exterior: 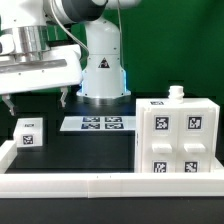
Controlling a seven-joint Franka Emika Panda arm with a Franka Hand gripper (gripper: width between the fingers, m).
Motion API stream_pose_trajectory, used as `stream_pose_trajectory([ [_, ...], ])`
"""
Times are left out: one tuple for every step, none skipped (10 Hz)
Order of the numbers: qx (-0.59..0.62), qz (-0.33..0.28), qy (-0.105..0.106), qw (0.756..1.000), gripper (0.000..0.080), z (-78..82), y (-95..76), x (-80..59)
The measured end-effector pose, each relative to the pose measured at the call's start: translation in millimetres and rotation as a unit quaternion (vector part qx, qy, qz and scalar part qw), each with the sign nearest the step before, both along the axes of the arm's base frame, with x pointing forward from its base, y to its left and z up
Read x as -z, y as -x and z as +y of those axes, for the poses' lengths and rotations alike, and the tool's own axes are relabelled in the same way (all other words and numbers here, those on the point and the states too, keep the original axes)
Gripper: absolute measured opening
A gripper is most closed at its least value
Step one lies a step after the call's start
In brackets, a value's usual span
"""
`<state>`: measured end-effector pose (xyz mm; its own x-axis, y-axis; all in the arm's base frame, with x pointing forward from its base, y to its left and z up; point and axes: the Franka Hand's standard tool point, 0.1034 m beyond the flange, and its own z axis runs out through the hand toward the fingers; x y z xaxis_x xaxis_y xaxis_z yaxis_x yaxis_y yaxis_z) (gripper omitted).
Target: Assemble cabinet
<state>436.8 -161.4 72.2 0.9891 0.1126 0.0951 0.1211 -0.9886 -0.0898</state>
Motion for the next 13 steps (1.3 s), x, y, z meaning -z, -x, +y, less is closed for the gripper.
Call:
stream_pose_trajectory([
  [0.000, 0.000, 0.000, 1.000, 0.0797, -0.2, 0.2, 0.2],
  [-0.008, 0.002, 0.000, 1.000, 0.0797, -1.1, 2.0, 2.4],
  [-0.021, 0.008, -0.002, 1.000, 0.0797, -4.6, 8.0, 9.7],
  [-0.020, 0.014, -0.001, 1.000, 0.0797, -9.1, 13.6, 14.9],
  [-0.014, 0.019, -0.001, 1.000, 0.0797, -14.1, 19.4, 18.5],
  [-0.009, 0.025, 0.001, 1.000, 0.0797, -21.9, 28.4, 24.4],
  [-0.006, 0.023, 0.012, 1.000, 0.0797, -29.7, 37.3, 30.9],
  [-0.004, 0.019, 0.021, 1.000, 0.0797, -32.7, 39.9, 33.2],
  [-0.002, 0.017, 0.025, 1.000, 0.0797, -34.8, 40.9, 34.9],
  [0.000, 0.018, 0.028, 0.999, 0.0797, -38.8, 44.3, 38.5],
  [0.001, 0.018, 0.033, 0.999, 0.0797, -42.0, 48.2, 42.3],
  [0.002, 0.017, 0.039, 0.999, 0.0797, -43.2, 51.5, 45.8],
  [0.002, 0.021, 0.038, 0.999, 0.0797, -42.2, 54.8, 49.6],
])
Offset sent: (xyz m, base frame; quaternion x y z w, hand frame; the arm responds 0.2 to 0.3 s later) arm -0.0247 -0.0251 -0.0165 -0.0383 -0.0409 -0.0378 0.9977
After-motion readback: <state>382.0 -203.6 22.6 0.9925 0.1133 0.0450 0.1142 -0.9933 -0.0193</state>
